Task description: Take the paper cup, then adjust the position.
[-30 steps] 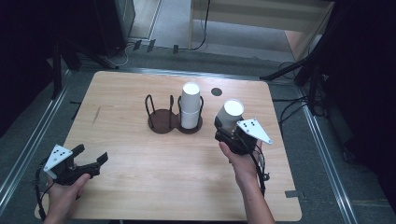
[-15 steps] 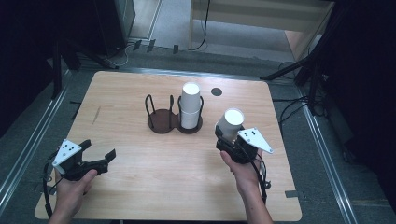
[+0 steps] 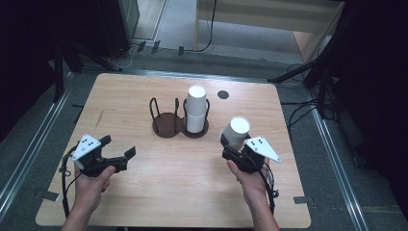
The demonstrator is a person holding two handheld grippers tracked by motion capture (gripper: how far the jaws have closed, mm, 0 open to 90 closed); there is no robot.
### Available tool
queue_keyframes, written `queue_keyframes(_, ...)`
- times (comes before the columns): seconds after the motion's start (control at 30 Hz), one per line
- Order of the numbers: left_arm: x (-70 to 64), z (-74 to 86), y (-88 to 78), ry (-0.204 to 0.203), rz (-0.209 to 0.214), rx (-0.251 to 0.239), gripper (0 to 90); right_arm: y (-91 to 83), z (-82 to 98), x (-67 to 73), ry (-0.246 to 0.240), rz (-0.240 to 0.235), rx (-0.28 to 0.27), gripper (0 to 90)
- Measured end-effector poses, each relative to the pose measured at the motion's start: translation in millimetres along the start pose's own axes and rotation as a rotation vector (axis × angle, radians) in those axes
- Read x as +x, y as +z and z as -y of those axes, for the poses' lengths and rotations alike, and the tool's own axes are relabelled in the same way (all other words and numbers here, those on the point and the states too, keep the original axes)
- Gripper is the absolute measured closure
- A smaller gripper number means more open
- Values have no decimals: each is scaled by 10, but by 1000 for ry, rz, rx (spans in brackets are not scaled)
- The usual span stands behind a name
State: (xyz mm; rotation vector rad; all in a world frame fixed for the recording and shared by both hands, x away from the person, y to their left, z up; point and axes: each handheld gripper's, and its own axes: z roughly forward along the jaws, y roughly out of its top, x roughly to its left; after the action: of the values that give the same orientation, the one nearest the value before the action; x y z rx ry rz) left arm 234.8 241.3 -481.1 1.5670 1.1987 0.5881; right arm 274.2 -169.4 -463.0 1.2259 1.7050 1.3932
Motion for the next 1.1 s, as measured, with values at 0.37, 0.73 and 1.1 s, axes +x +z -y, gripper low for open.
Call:
queue_keyframes(0.37, -279, -163, 182, 44, 57, -5, 0, 0, 53, -6, -25, 9, 13, 275)
queue_keyframes(0.73, -523, -205, 238, 81, 153, 29, 0, 45, 116, 112, -107, 17, 31, 275)
queue_keyframes(1.1, -681, -208, 326, 93, 209, 65, 0, 54, 195, 295, -255, 36, 47, 275)
